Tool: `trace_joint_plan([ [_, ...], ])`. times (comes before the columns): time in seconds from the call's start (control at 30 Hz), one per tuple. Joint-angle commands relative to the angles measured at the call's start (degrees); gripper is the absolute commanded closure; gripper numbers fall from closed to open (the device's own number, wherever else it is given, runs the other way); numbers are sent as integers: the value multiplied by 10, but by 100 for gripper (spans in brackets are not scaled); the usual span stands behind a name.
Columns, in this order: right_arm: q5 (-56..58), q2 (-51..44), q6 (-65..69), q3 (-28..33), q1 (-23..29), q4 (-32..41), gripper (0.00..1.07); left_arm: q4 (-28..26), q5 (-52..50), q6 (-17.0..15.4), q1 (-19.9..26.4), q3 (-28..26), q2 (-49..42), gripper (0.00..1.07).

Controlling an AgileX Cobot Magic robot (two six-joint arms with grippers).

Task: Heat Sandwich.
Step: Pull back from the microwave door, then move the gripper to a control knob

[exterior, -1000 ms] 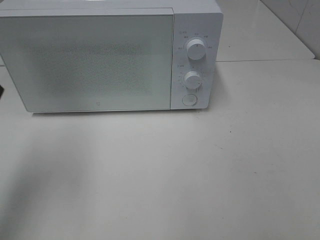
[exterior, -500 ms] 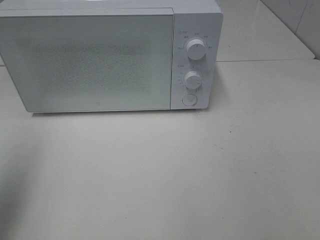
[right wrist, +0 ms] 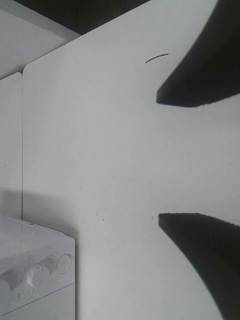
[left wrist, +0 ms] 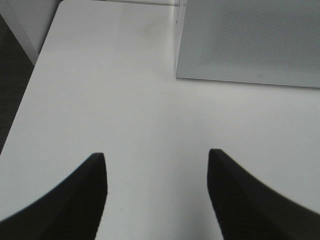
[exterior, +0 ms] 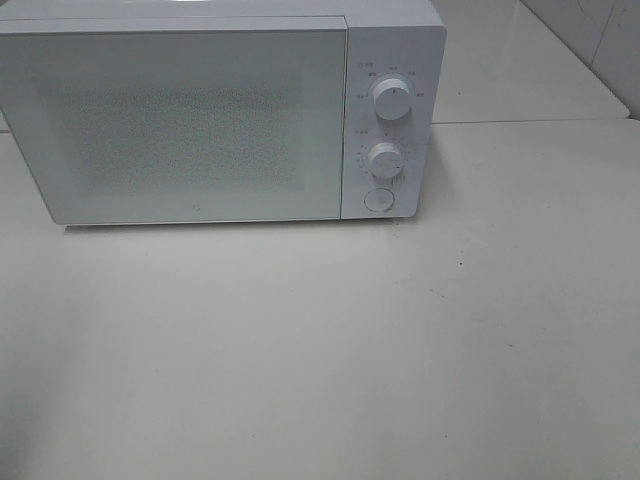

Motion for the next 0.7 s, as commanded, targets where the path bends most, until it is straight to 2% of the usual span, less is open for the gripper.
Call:
trace_joint_plan([
  [0.03, 1, -14, -6, 1, -4, 1, 46, 2, -1, -4, 1, 18, -21, 49],
  [0.17, 1, -14, -6, 1, -4, 1, 46, 1, -18, -4, 1, 103, -117, 49],
  [0.27, 1, -14, -6, 1, -4, 1, 46, 1, -19, -6, 1, 127, -151, 49],
  [0.3, 1, -14, -6, 1, -4, 1, 46, 1, -18, -19, 1, 152, -177, 49],
  [0.43, 1, -14, -6, 1, -4, 1, 46, 1, -18, -37, 1, 183, -219, 49],
  [0.6, 1, -14, -6, 1, -4, 1, 46, 3, -23, -19, 1, 194, -283, 49],
  [0.7, 1, -14, -6, 1, -4, 1, 46, 3, -22, -12, 1, 194, -284, 49],
])
